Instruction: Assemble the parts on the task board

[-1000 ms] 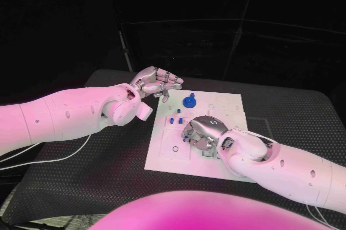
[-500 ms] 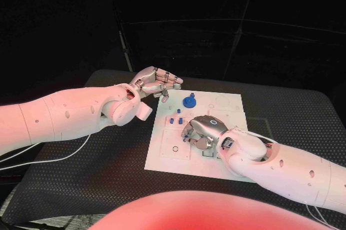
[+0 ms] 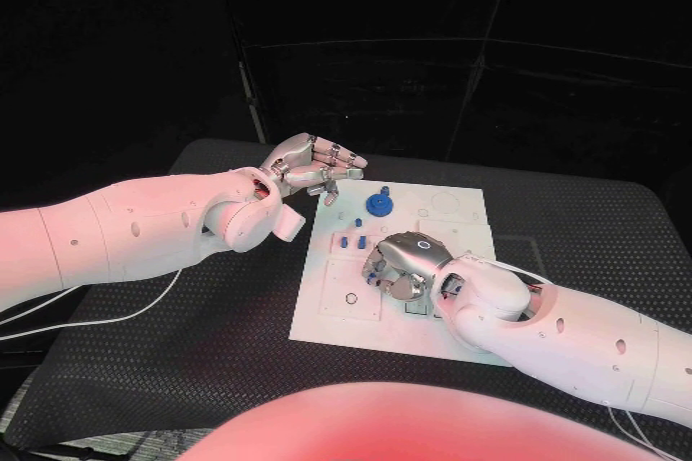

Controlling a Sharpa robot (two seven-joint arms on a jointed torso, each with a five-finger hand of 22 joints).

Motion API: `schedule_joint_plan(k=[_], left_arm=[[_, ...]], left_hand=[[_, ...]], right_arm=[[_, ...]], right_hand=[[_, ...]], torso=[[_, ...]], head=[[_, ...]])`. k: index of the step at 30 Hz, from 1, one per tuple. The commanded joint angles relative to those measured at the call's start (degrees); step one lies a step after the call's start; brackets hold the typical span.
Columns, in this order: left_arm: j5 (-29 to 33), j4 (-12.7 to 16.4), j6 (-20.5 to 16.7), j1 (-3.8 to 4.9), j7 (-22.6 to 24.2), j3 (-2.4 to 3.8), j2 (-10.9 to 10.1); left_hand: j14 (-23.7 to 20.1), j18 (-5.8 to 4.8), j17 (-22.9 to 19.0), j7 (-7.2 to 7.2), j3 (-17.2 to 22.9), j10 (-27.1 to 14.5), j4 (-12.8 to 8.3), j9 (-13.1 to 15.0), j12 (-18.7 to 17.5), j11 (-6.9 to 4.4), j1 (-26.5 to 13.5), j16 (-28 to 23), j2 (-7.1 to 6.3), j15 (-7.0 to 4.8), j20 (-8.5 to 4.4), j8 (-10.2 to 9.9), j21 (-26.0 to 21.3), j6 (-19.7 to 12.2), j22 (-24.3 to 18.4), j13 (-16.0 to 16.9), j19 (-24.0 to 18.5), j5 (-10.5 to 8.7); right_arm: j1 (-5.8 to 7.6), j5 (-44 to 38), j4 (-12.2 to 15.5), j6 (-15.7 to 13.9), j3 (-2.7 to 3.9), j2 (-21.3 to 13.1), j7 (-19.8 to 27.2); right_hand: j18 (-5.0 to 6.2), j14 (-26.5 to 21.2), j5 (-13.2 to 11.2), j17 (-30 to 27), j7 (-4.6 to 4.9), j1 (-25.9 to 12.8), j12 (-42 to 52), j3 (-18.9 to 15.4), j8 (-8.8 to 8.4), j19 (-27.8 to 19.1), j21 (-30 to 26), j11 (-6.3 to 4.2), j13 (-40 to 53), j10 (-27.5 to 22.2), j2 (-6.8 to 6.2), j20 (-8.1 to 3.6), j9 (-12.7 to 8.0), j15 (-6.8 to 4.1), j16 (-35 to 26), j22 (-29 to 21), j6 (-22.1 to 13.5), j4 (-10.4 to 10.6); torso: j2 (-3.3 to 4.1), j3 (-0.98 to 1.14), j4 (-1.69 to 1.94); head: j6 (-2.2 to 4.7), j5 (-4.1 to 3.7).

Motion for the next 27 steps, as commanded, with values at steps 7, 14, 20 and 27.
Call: schedule_joint_plan(k=[7, 14, 20, 27], left_arm=[[0.3, 0.1, 0.7, 0.11, 0.2, 0.05, 0.1], [0.3, 0.1, 0.8, 0.12, 0.1, 0.05, 0.1], [0.3, 0.1, 1.0, 0.12, -0.1, 0.05, 0.1], [0.3, 0.1, 1.1, 0.12, -0.2, 0.05, 0.1]], left_hand=[[-0.4, 1.16, 0.0, -0.05, 0.4, -0.4, 0.0, -0.1, 0.4, -0.12, -0.3, -0.3, -0.21, 0.0, 0.0, 0.1, -0.2, -0.3, -0.1, 0.1, -0.5, -0.12], [-0.4, 1.16, 0.0, -0.05, 0.4, -0.4, 0.0, -0.1, 0.4, -0.12, -0.3, -0.3, -0.21, 0.0, 0.0, 0.1, -0.2, -0.3, -0.1, 0.1, -0.5, -0.12], [-0.4, 1.16, 0.0, -0.05, 0.4, -0.4, 0.0, -0.1, 0.4, -0.12, -0.3, -0.3, -0.21, 0.0, 0.0, 0.1, -0.2, -0.3, -0.1, 0.1, -0.5, -0.12], [-0.5, 1.18, 0.0, -0.02, 0.4, -0.5, 0.0, -0.1, 0.4, -0.08, -0.3, -0.3, -0.21, 0.02, 0.02, 0.1, -0.3, -0.3, -0.2, 0.1, -0.5, -0.13]], right_arm=[[-0.17, -1.2, -0.6, 4.3, -0.22, 0.3, -0.8], [-0.17, -0.7, -0.8, 3.7, -0.22, 0.4, -0.6], [-0.17, -0.5, -0.9, 2.3, -0.22, 0.4, -0.7], [-0.17, -0.2, -0.7, -0.6, -0.22, 0.1, -0.5]], right_hand=[[-0.48, 2.9, -0.3, -0.3, 0.29, -1.1, -1.0, -0.6, -0.17, -0.6, -0.3, 0.2, -0.1, -0.4, -0.2, 0.14, -0.1, -0.02, -0.2, -0.5, -0.2, -0.1], [-0.33, 2.7, 0.5, -1.1, 0.72, -3.5, -2.3, -2.1, -1.43, -1.5, -1.0, 0.82, -0.4, -2.0, -1.5, 0.63, -0.6, 0.53, -0.6, -1.7, -1.7, 0.8], [-0.21, 2.5, -0.1, -1.8, 1.06, -4.3, -3.9, -2.9, -2.56, -2.0, -1.6, 1.54, -0.7, -4.9, -2.11, 1.07, -1.2, 1.09, -1.0, -2.6, -3.3, 1.2], [0.78, 1.6, -0.6, -4.7, 1.25, -4.5, -3.7, -5.5, -2.8, -5.5, -5.5, 2.64, -0.5, -12.3, -2.95, 2.08, -2.6, 2.05, -2.9, -8.6, -7.7, 1.1]], torso=[[-0.03, 0.03, 0.0], [0.01, 0.03, 0.0], [-0.05, 0.01, 0.0], [-0.06, 0.04, -0.02]], head=[[0.01, 0.02], [0.01, 0.13], [0.01, 0.09], [0.01, -0.08]])
